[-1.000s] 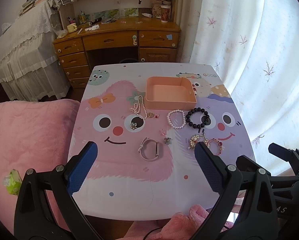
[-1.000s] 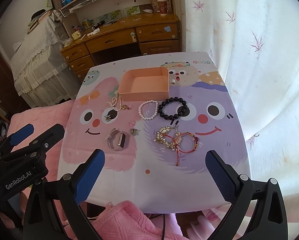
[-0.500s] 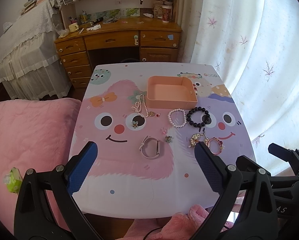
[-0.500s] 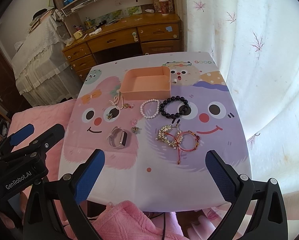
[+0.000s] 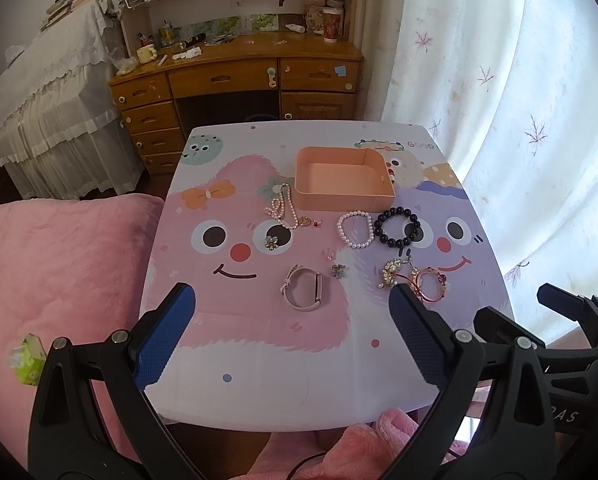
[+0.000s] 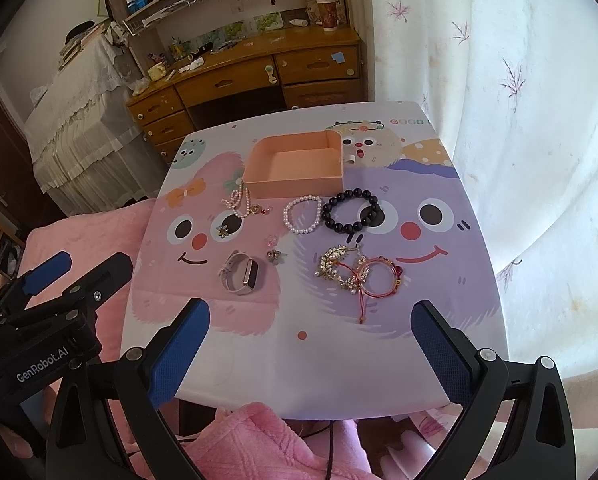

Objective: Organize jewelry
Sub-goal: 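Grasp the pink-strap watch with the left tool while the right tool reaches the red beaded bracelet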

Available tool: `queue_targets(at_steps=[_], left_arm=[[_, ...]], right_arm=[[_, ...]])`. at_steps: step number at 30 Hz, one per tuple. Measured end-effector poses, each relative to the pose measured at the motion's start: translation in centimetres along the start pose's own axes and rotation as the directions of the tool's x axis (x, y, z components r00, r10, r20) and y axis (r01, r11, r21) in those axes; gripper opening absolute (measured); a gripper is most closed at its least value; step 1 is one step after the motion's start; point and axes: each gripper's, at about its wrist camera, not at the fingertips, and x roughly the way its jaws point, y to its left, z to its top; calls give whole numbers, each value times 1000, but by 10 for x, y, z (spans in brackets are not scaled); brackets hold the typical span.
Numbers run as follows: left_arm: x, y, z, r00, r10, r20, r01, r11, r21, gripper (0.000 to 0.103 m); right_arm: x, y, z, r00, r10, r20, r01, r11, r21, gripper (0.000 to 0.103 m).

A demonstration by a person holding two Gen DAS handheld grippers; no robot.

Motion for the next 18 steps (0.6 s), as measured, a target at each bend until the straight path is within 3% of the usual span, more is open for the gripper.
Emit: queue_targets(at_steps=[4,7,12,18], left_arm=[[4,8,-13,999,-6,-33,6,1000,2,97],[18,13,-28,995,-21,-100,22,1000,2,97],[54,27,-58,973,-70,-218,66,997,-27,97],[97,39,-91,968,-108,-228,100,994,-46,97]], right_arm=[[11,7,-7,1000,-2,-23,2,1000,13,102],[17,13,-18,1000,-14,-26,14,1000,26,102],[37,17,-51,998,-63,15,62,996,65,102],[72,21,-82,992,-124,33,121,990,72,102]])
